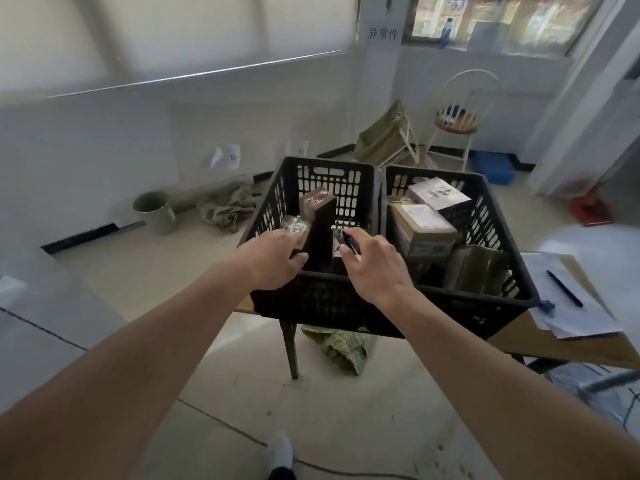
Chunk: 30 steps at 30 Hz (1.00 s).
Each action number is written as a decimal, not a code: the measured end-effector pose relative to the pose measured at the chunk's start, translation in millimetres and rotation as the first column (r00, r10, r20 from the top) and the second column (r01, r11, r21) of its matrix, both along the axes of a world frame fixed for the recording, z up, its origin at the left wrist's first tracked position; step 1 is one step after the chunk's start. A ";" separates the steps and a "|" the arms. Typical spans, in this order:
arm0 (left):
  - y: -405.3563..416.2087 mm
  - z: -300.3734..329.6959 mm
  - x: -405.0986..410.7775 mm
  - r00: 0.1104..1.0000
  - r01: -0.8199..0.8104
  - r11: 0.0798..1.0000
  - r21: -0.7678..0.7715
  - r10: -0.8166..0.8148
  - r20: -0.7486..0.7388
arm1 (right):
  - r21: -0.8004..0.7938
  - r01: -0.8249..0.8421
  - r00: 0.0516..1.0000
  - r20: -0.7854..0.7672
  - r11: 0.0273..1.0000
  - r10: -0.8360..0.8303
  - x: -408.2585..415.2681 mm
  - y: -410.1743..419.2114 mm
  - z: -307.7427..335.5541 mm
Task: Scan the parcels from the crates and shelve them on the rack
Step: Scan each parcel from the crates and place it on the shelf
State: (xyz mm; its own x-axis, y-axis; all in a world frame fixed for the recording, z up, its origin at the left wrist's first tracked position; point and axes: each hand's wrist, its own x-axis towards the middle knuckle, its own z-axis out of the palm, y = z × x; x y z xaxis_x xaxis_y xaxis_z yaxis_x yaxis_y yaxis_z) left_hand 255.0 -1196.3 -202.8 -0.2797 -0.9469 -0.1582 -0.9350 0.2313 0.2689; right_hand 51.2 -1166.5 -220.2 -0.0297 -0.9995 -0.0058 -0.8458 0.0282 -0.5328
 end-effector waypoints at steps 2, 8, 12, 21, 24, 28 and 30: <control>-34.0 -9.6 1.7 1.000 0.009 1.000 0.021 -0.009 0.005 | 0.015 0.007 1.000 -0.002 1.000 -0.007 3.4 -32.3 -9.5; -147.8 -48.7 11.7 1.000 0.031 0.998 0.057 -0.031 -0.004 | 0.090 0.022 0.999 -0.029 0.996 -0.019 21.3 -131.7 -45.8; -224.1 -81.5 18.9 0.998 0.047 0.990 0.130 -0.042 -0.045 | 0.164 0.070 0.998 -0.020 0.984 -0.068 32.6 -201.0 -66.2; -335.5 -143.6 7.2 0.996 0.058 0.962 0.266 -0.038 -0.081 | 0.310 0.172 0.985 -0.036 0.935 -0.169 31.6 -299.2 -115.4; -366.2 -163.6 0.6 0.994 -0.016 0.951 0.308 0.048 -0.096 | 0.338 0.176 0.984 -0.041 0.924 -0.173 27.1 -325.9 -132.3; -395.3 -192.9 -6.4 0.970 -0.142 0.923 0.358 0.202 -0.136 | 0.369 0.159 0.987 -0.030 0.916 -0.159 20.4 -354.4 -151.3; -406.1 -205.0 -11.3 0.955 -0.183 0.904 0.387 0.256 -0.147 | 0.373 0.156 0.987 -0.026 0.915 -0.158 17.5 -366.4 -159.2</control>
State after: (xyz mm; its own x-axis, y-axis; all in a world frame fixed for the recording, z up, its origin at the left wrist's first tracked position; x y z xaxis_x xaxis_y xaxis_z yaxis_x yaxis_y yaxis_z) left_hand 243.7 -1602.4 -407.8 -0.1308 -0.8733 -0.4693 -0.8730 -0.1228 0.4719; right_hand 68.7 -1532.8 -379.5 -0.1850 -0.9075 -0.3772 -0.8116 0.3575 -0.4621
